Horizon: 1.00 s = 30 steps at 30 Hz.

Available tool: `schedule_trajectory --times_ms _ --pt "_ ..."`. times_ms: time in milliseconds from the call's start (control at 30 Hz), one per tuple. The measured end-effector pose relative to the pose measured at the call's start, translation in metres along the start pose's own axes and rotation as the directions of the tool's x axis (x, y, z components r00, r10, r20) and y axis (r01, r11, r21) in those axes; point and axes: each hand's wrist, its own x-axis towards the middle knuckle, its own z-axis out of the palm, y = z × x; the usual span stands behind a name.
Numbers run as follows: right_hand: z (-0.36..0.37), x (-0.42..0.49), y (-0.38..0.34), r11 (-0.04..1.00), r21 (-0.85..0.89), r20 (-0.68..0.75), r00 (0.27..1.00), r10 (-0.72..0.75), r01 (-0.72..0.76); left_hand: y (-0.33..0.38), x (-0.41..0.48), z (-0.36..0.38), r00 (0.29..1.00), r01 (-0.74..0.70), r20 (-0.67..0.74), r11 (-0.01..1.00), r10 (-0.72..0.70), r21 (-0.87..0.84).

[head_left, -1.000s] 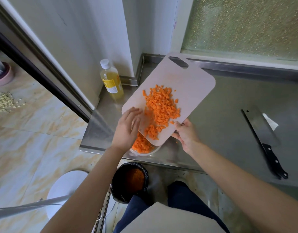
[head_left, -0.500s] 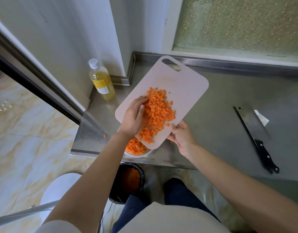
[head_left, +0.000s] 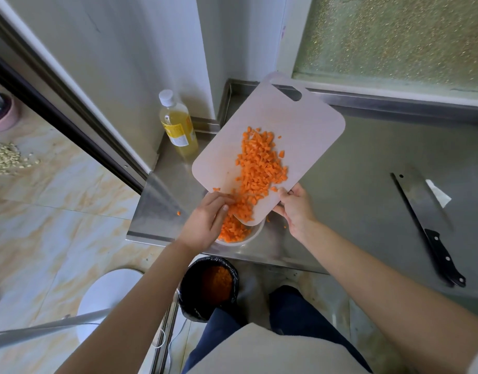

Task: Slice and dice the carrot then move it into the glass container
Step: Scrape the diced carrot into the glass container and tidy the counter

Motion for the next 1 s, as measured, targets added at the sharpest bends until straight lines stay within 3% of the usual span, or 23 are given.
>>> schedule_trajectory --times_ms 133,233,567,1000 --pt "0.0 -0.002 0.001 1.0 0.007 0.011 1.0 -0.001 0.001 0.003 0.007 -0.007 0.988 0.067 -0.144 0.996 -0.059 0.054" --pt "-0.003 -0.006 0.005 1.0 0.013 0.019 1.0 0.006 -0.006 0.009 0.035 -0.006 0.983 0.105 -0.161 0.992 -0.093 0.068" --pt "-0.009 -0.017 0.013 0.997 0.073 0.062 0.998 -0.01 0.005 0.024 0.104 0.008 0.998 0.054 -0.037 0.997 -0.052 0.058" --pt "-0.006 -0.009 0.012 0.997 0.075 0.006 1.0 0.013 -0.013 0.01 0.032 0.008 0.994 -0.08 0.085 0.994 0.073 0.075"
